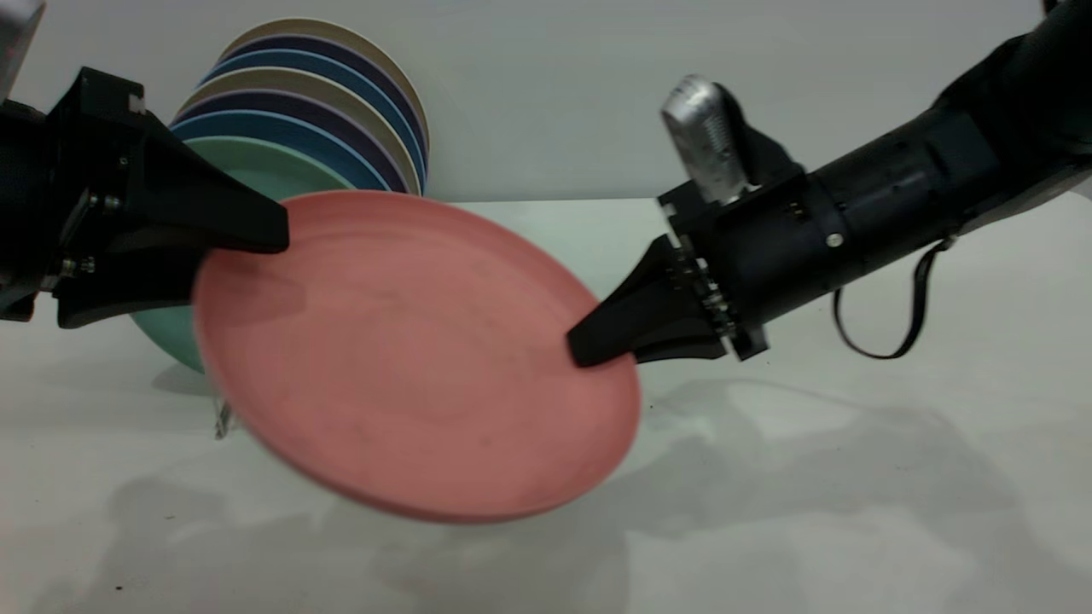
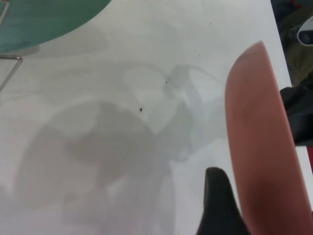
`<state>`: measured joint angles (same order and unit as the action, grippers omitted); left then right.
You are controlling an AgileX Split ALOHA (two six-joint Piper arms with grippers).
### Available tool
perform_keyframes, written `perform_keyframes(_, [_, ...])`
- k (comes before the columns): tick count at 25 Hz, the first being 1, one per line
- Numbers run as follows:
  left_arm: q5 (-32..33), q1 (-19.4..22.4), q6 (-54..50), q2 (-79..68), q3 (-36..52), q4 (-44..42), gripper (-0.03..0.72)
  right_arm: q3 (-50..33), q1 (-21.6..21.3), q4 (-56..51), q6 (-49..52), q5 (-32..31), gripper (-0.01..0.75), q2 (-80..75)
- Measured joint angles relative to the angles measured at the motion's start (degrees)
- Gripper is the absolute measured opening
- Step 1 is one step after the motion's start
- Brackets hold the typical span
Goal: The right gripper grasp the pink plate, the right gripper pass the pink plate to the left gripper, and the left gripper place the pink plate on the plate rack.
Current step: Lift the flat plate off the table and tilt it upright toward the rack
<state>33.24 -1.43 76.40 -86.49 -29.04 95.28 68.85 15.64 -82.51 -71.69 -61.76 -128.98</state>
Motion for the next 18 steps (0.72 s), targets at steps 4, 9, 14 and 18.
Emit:
perform_keyframes(4, [0.1,0.0,0.0,0.0,0.0,0.0,0.448,0.0,2.2,-2.5,-1.2,-0.5,0.019,0.0])
perform_keyframes(9, [0.2,0.0,0.0,0.0,0.0,-0.6,0.240,0.0,2.8,-5.5,-3.1,-2.0,0.025,0.0])
perform_keyframes(14, [-2.2,0.1,0.2,-0.1,0.0,-1.4,0.112,0.0,2.5,-6.2,-3.4,-3.8,0.103,0.0])
perform_keyframes(18, [-1.7,0.0,0.8,-0.1,0.0,-1.4,0.106,0.0,1.4,-6.6,-3.4,-4.4,0.296,0.0])
